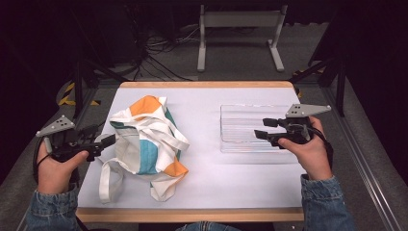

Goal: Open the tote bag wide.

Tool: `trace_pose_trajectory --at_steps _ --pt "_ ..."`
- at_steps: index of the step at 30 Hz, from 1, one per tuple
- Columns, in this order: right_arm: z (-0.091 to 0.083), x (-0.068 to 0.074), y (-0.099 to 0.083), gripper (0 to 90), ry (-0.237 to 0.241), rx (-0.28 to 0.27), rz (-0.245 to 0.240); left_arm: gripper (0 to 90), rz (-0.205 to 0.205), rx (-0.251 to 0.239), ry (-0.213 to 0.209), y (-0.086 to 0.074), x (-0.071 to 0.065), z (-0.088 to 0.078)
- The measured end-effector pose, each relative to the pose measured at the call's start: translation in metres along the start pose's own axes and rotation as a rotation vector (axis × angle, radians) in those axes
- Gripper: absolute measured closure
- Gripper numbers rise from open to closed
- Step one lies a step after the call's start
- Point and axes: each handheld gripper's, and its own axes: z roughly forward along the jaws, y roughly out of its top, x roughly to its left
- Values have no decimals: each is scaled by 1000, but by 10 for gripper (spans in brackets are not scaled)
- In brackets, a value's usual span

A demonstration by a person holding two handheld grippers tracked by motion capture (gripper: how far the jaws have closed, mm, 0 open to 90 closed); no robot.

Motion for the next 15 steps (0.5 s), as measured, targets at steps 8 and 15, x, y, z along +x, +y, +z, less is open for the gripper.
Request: trace_pose_trajectory --at_steps 8,15 --pt "14 13 11 486 87 -2 -99 201 35 20 11 0 -6 -6" --pt "27 21 27 562 128 -19 -113 196 23 23 42 -2 -6 -12"
